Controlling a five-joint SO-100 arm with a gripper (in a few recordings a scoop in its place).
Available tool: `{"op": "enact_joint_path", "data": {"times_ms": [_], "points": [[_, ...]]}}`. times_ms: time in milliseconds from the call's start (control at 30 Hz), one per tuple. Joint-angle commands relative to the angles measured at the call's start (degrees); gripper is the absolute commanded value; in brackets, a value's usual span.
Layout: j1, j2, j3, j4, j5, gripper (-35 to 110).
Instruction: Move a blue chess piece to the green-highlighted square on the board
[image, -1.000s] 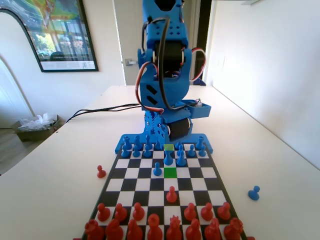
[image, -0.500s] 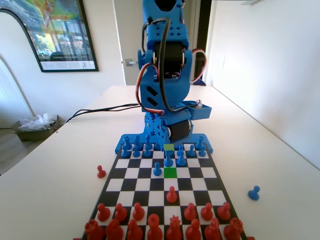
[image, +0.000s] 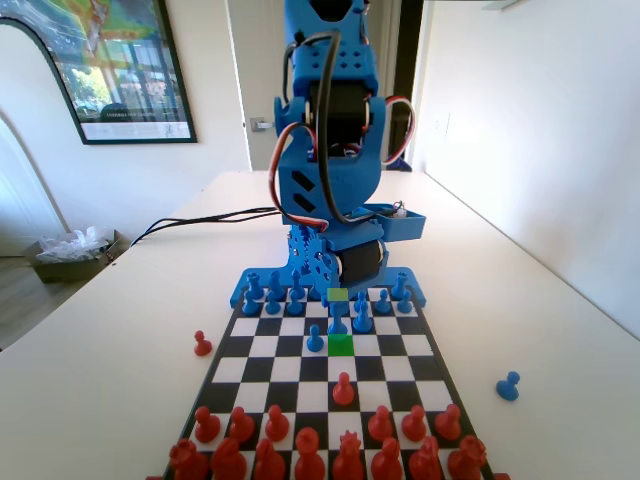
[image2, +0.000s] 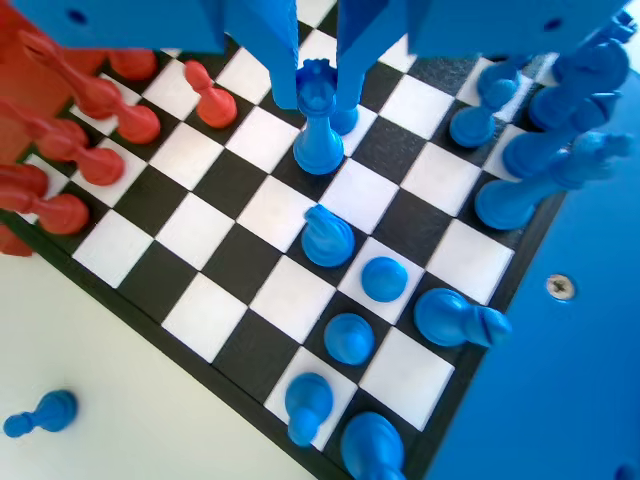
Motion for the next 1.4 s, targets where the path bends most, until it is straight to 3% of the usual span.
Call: {"op": "enact_joint_path", "data": {"times_ms": [0, 1367], "points": [[-0.8, 0.1, -3.9, -0.6, -0.4, 1], [-0.9, -0.4, -4.1, -2.5, -0.8, 1]]}}
